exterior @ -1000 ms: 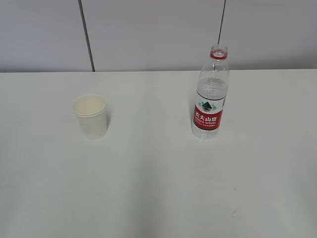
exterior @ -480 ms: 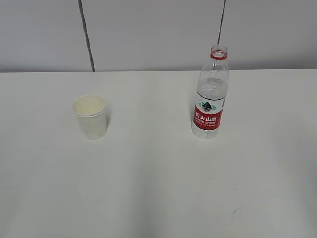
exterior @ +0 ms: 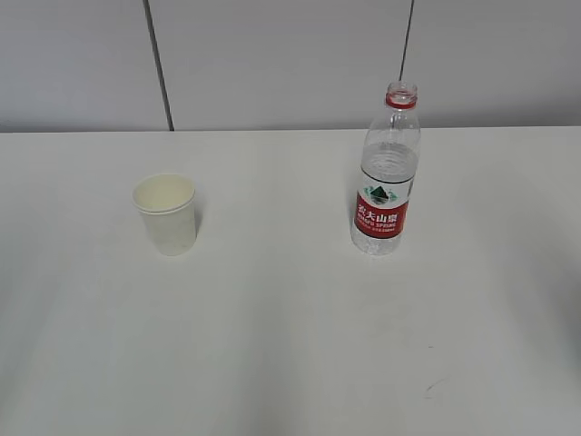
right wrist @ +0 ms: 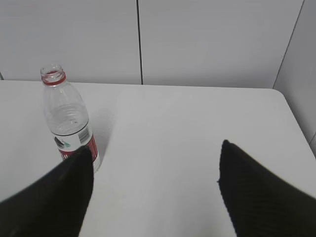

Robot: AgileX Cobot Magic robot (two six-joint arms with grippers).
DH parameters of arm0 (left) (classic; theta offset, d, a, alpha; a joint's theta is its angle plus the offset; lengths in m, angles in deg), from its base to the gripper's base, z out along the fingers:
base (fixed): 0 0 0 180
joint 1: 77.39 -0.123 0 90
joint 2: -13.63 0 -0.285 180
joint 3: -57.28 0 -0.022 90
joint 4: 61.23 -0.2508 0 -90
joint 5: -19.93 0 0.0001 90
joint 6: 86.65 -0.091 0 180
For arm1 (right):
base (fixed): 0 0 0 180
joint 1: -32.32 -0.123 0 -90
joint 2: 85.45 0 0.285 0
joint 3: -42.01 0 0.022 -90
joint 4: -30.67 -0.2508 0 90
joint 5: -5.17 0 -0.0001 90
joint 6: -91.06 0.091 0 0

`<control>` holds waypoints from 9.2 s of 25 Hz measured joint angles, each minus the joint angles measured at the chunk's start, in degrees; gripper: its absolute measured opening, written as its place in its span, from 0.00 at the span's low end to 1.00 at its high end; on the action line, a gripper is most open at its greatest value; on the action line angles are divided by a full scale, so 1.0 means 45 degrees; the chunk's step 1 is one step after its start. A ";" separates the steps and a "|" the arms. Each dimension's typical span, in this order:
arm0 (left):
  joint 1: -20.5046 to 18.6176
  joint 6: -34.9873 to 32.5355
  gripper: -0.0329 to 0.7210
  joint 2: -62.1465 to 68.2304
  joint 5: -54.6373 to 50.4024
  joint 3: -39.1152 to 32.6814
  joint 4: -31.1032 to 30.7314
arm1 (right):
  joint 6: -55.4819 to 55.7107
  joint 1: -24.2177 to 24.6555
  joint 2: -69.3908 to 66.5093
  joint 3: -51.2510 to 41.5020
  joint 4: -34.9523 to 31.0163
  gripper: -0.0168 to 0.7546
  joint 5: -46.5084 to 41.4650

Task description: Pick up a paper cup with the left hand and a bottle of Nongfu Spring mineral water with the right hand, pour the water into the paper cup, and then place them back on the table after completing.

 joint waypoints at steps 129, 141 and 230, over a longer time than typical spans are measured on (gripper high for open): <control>0.2181 0.2131 0.54 2.5006 2.4379 0.2027 -0.4897 | 0.0275 0.0000 -0.7329 -0.0104 -0.0116 0.78 0.7762; 0.2181 0.2131 0.54 2.5006 2.4387 0.2027 -0.4897 | 0.1089 0.0000 -1.0403 -0.0158 0.1111 0.78 1.1041; 0.2310 0.2264 0.54 2.5006 2.4478 0.2027 -0.6449 | 0.3612 -0.0638 -2.0574 0.3318 0.6347 0.66 2.0285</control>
